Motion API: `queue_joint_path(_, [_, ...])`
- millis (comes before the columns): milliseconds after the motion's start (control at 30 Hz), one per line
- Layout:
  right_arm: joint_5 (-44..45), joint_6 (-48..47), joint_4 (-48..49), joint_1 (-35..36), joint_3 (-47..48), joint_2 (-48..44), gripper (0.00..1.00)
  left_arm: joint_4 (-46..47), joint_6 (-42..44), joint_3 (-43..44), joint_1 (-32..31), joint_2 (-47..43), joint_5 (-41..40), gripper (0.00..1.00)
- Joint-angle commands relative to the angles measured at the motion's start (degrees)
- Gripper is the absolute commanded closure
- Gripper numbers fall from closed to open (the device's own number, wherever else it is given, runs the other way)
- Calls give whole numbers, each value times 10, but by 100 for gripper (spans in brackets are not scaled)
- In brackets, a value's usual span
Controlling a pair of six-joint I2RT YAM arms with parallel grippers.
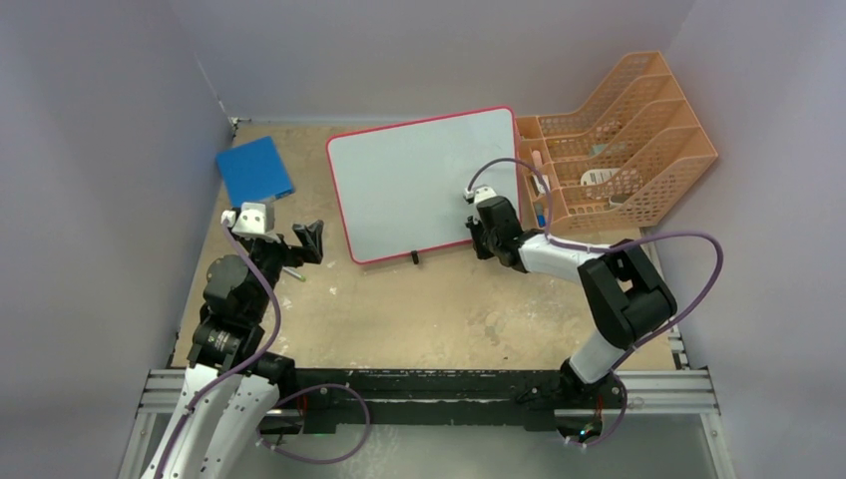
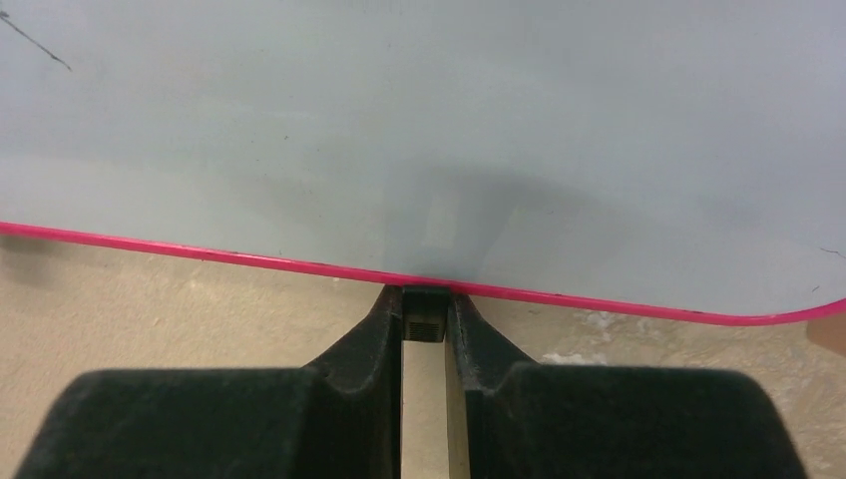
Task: Write a sentence on the whiteboard
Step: Move the whiteboard to the center of the board.
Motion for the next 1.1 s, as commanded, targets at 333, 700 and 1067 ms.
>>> queue_joint_path(333, [-58,-33,-25,34,19,6,100,24,-3,5,-2,3,-3,1])
queue_joint_path(700, [-37,-17,-13,34,6,-20,71,16,-20,12,-2,18,-20,0])
queue_joint_path(1067, [-43,36,48,33,-42,-158,32,-78,-131,91,-1,132,-97,0])
